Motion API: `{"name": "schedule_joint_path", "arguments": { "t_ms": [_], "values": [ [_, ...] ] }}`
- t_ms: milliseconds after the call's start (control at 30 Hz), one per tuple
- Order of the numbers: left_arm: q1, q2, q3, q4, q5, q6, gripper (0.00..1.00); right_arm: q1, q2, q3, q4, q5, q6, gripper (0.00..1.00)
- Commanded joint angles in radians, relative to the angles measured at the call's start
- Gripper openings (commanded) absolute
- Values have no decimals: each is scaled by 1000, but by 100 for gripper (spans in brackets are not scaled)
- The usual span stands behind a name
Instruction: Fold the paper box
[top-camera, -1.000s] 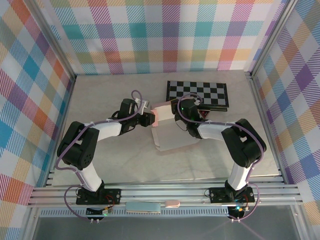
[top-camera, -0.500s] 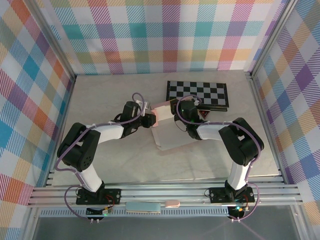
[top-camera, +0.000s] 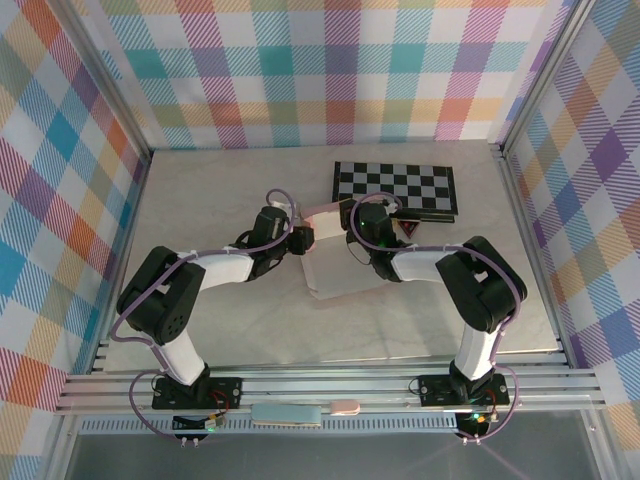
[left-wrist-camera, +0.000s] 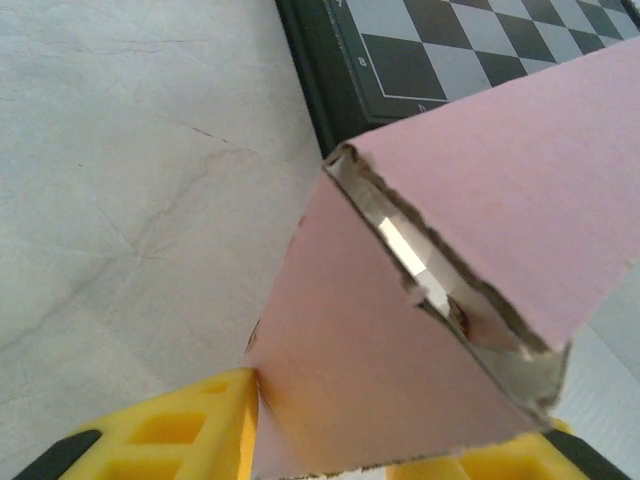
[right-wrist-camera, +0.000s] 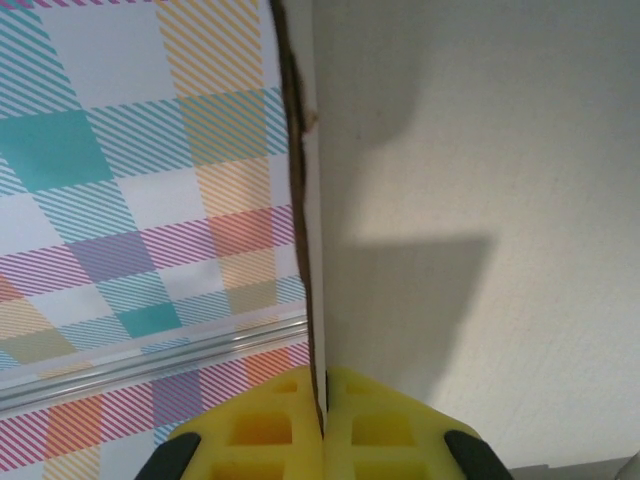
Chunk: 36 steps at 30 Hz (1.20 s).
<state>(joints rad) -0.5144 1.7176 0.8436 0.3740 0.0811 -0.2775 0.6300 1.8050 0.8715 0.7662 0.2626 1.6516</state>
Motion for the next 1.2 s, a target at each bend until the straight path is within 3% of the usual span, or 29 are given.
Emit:
{"name": "schedule_joint_path", "arguments": {
  "t_ms": [0, 133, 200, 267, 333, 467, 700, 900, 1100, 1167],
  "values": [
    [-9, 7, 10, 76, -58, -36, 34, 32, 11, -26, -22, 1, 25, 0],
    [-10, 13, 15, 86, -58, -48, 27, 37, 8, -24, -38, 15, 44, 0],
    [-12, 22, 17, 99, -36, -50, 16, 39, 9, -18, -53, 15, 50, 0],
    [-12, 24, 15, 118, -20, -55, 12, 38, 7, -16, -67, 15, 58, 0],
    [-13, 25, 12, 129, -5, -59, 12, 42, 7, -12, -73, 18, 62, 0],
    [-16, 31, 24, 135, 27, -59, 26, 49, 3, -2, -98, 27, 64, 0],
    [-40, 43, 60, 91, 2, -46, 32, 66, 4, 17, -128, 49, 64, 0],
    [-53, 59, 82, 25, -120, -43, 25, 72, 7, 23, -163, 50, 67, 0],
    [-55, 85, 82, 50, -123, -46, 8, 74, -5, 26, -188, 47, 69, 0],
    [-55, 93, 86, 59, -117, -46, 7, 77, -9, 26, -196, 49, 69, 0]
  ]
}}
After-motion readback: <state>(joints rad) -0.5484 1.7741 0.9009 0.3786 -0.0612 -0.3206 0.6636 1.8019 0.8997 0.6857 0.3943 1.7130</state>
